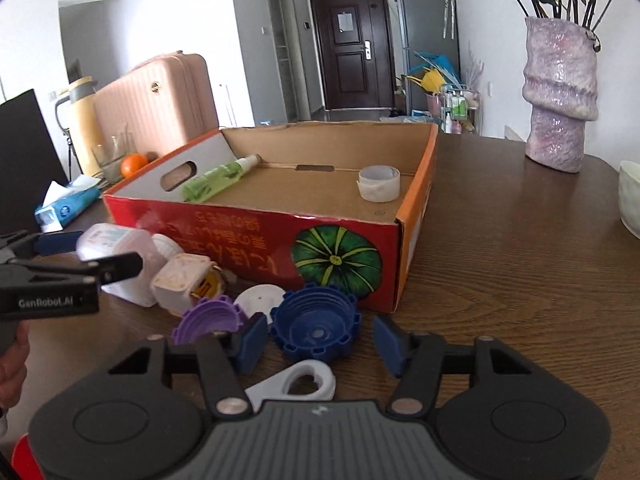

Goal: Organize rigid objects
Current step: 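Grasp the blue cap with the right gripper while the left gripper grasps the purple cap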

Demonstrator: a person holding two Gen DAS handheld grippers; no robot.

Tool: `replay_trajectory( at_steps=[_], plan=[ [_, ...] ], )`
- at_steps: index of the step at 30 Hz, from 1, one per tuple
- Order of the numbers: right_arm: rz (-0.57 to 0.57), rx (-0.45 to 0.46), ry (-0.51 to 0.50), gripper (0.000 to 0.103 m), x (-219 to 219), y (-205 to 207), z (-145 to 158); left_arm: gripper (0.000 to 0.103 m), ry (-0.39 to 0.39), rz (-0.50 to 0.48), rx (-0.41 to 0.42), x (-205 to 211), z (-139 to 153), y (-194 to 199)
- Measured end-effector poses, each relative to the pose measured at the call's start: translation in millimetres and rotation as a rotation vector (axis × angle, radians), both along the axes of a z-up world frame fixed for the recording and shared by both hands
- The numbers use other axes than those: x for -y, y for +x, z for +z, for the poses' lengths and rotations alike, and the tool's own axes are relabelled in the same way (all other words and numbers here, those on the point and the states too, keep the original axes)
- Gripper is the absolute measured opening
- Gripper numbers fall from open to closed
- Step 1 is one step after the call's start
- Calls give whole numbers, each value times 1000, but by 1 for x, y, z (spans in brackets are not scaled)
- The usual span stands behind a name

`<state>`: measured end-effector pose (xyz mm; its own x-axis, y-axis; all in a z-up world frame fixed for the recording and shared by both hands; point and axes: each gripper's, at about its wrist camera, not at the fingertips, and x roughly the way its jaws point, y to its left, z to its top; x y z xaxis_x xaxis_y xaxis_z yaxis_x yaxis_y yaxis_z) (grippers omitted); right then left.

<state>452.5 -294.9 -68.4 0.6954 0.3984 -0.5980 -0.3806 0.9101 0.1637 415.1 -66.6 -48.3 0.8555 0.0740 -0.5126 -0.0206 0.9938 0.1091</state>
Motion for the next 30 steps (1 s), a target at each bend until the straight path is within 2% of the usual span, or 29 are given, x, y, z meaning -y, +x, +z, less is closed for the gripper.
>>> replay_trajectory(
  at_steps=[2, 10, 12, 13, 14, 15, 16, 18, 22, 26, 30],
  plan=[
    [4, -2, -1, 53, -3, 3, -2, 85, 5, 3, -2, -1, -4, 2],
    [-13, 25, -25, 52, -10, 0, -1, 85, 32, -17, 19, 1, -2, -14],
    [-20, 35, -21, 52, -7, -4, 1, 86, 68, -50, 21, 6, -2, -23],
    [-25, 40, -19, 52, -5, -7, 3, 92, 92, -51, 23, 9, -2, -28],
    [-31, 46, -16, 52, -3, -11, 5, 97, 111, -39, 29, 12, -1, -35],
    [-35, 52, -12, 52, 0, -15, 7, 97, 120, -22, 37, 15, 1, -44],
    [-40, 63, -10, 52, 3, -20, 10, 97, 120, -3, 50, 17, 4, -54],
    [-52, 85, -12, 52, 10, -32, 15, 97, 80, -23, 73, 23, 12, -73],
    [-68, 91, -1, 52, 22, -45, 18, 97, -12, -167, -1, 48, 19, -75],
    [-69, 94, 7, 52, 28, -52, 21, 97, -6, -193, -53, 77, 15, -45],
    [-89, 116, -5, 52, 37, -59, 24, 86, -66, -181, -156, 87, 6, -17]
  ],
)
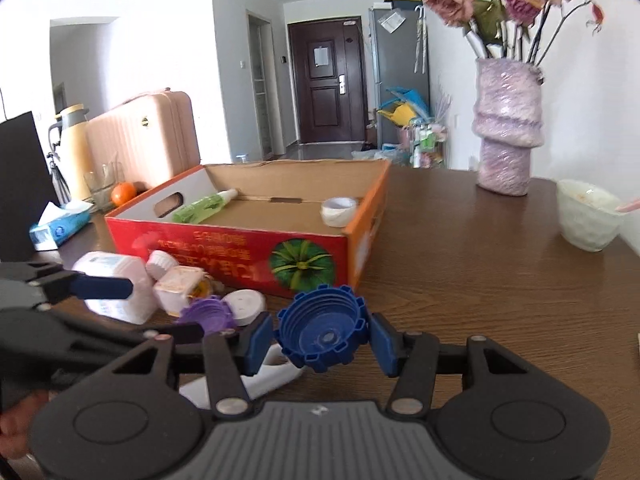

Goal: Organize rigid objects
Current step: 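Grasp the blue cap with the right gripper while the left gripper grasps the purple cap, then carry the purple and blue caps over the box with both grippers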

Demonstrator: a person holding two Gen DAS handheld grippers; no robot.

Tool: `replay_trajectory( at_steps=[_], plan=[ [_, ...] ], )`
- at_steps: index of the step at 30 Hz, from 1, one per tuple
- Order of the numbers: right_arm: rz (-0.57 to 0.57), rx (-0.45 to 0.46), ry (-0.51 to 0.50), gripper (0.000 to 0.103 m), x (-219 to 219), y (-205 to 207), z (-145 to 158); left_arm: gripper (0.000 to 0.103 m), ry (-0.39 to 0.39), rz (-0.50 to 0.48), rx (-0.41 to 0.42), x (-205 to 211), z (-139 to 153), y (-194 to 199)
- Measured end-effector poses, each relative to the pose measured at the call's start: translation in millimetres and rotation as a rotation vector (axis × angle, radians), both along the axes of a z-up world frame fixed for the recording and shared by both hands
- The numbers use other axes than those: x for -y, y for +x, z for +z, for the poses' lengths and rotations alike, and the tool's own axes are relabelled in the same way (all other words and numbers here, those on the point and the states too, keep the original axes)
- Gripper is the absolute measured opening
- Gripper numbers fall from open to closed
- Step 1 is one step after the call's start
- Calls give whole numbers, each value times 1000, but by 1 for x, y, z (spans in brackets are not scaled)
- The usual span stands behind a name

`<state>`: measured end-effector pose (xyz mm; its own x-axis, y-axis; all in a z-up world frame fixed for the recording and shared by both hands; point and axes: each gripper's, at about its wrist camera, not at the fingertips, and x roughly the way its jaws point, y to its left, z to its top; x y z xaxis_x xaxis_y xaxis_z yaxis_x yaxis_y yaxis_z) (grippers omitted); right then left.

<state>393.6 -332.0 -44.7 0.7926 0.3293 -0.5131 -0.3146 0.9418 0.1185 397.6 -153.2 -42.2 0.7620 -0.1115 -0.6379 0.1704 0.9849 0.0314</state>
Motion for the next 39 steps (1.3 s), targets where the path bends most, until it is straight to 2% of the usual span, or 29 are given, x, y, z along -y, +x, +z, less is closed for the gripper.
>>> replay_trajectory(
  at_steps=[3, 6, 7, 8, 13, 18, 21, 28, 31, 34, 39],
  plan=[
    [-3, -3, 26, 52, 11, -1, 2, 78, -5, 13, -35, 3, -8, 11],
    [-12, 5, 25, 52, 15, -1, 2, 65, -32, 5, -79, 2, -13, 16],
    [-11, 6, 31, 52, 16, -1, 3, 55, -37, -6, -87, 3, -14, 18],
    [-9, 7, 34, 52, 16, 0, 3, 53, -37, -15, -91, 4, -15, 19],
    [6, 18, 40, 52, 11, -4, 5, 52, -9, -30, -9, 4, -8, 3],
    [18, 48, 30, 52, 3, -24, 16, 52, -12, -48, 133, -10, 16, -45],
    [28, 84, 32, 52, -3, -46, 27, 52, -7, -11, 195, -24, 29, -76],
    [59, 184, -4, 52, -29, -110, 48, 52, -11, 151, 316, -75, 51, -157],
    [59, 204, 13, 52, -37, -136, 53, 52, -27, 198, 338, -93, 58, -185],
    [59, 222, 12, 52, -42, -161, 54, 52, -74, 213, 341, -111, 61, -209],
    [31, 250, 5, 52, -44, -193, 65, 52, -107, 222, 371, -130, 62, -243]
  ],
)
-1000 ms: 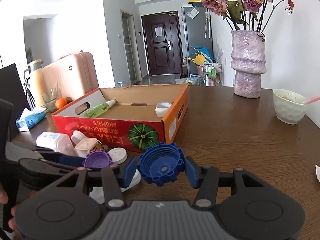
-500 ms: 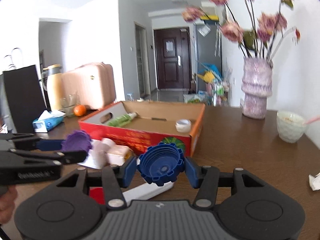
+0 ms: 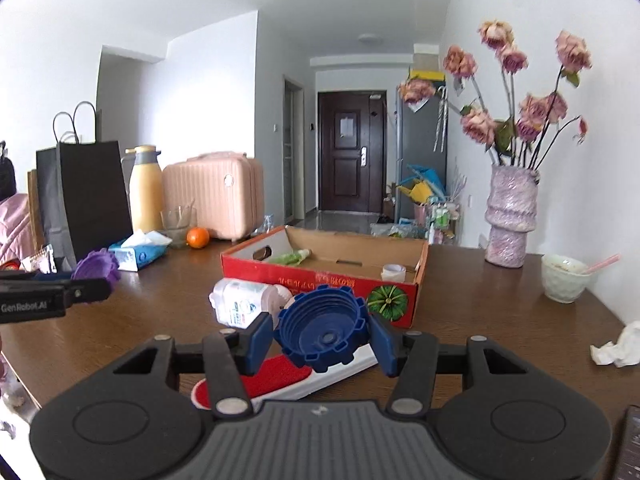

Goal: Organize rigid objects
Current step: 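Carry the purple and blue caps over the box with both grippers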

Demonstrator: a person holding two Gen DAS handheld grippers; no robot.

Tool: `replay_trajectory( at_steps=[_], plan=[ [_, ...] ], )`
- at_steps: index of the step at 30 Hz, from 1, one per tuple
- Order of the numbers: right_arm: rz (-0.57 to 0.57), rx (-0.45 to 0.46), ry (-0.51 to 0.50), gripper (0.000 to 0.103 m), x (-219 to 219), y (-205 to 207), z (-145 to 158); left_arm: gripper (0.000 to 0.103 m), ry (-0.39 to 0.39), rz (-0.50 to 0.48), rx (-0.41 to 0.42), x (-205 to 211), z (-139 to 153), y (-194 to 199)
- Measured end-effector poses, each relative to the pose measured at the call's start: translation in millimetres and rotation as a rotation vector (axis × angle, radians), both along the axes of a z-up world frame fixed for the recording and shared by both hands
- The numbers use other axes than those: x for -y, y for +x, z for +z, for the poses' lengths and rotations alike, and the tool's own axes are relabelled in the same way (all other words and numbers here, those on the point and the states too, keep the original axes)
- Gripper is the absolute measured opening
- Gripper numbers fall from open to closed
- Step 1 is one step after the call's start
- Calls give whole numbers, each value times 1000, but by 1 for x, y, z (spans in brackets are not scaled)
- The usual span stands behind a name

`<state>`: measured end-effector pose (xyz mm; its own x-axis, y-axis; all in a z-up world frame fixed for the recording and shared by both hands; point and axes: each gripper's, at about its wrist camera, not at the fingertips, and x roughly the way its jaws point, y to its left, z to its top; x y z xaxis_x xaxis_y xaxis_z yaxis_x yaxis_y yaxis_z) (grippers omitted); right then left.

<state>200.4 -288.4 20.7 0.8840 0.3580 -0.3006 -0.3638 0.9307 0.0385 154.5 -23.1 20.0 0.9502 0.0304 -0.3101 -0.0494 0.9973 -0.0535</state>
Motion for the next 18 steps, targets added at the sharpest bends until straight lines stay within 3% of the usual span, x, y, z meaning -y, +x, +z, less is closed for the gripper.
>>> replay_trajectory(
  at_steps=[9, 18],
  plan=[
    [-34, 33, 23, 52, 0, -8, 11, 52, -8, -31, 42, -8, 10, -2],
    [-25, 18, 15, 52, 0, 66, 30, 52, 10, -98, 54, -7, 41, 84]
  ],
)
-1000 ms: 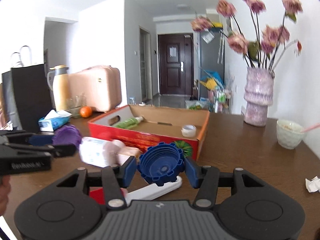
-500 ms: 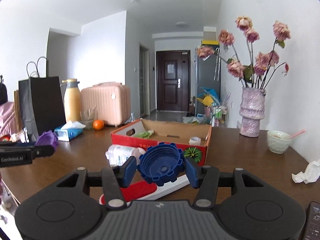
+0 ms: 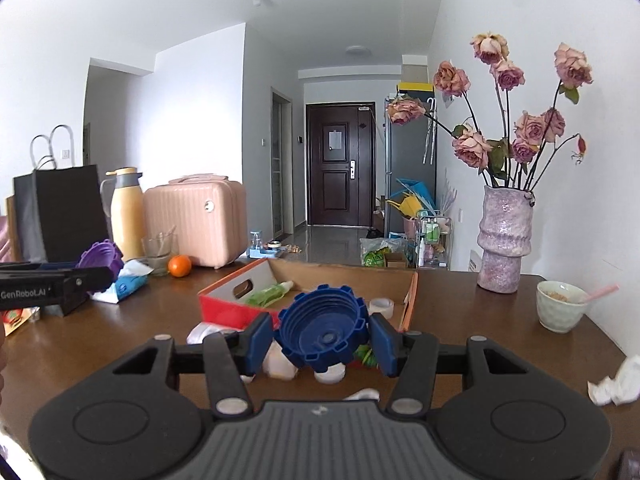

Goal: Organize rigid objects
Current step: 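Carry the purple and blue caps over the box with both grippers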

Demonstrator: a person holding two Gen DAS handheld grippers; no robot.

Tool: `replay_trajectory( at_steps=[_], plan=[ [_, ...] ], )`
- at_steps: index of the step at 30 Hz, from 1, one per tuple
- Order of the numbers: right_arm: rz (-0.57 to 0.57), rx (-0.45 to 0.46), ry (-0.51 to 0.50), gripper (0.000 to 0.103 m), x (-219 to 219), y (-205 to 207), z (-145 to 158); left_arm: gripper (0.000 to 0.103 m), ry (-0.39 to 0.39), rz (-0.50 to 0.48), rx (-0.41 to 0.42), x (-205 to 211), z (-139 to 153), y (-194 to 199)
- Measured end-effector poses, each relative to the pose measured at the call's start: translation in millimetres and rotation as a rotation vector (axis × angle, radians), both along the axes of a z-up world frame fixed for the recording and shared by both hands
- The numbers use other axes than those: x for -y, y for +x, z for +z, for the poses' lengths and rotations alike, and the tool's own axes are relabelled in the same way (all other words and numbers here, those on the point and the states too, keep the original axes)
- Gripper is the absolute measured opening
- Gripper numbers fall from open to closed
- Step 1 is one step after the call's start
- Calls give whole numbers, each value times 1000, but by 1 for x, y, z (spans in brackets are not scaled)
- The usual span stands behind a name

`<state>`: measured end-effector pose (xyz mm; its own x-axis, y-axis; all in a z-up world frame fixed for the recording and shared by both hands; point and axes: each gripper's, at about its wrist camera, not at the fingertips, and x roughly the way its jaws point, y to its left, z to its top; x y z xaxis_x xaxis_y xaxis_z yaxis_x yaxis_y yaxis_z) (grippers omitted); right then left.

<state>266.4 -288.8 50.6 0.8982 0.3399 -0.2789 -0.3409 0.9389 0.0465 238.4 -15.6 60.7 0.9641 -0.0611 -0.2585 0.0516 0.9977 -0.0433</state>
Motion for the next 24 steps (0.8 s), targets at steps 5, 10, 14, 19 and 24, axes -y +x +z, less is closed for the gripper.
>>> replay_trajectory(
  at_steps=[5, 10, 14, 19, 24],
  plan=[
    [-5, -8, 7, 52, -2, 58, 10, 52, 4, -20, -12, -2, 12, 67],
    [32, -56, -6, 52, -11, 133, 18, 52, -19, -41, -51, -6, 15, 142],
    [64, -139, -50, 52, -26, 210, 19, 52, -23, -77, -148, -9, 7, 217],
    [100, -304, -67, 52, -47, 310, 3, 52, -10, -87, -337, -3, -17, 319],
    [93, -454, -139, 52, -72, 383, -33, 53, -23, -113, -509, 1, -51, 388]
  ],
)
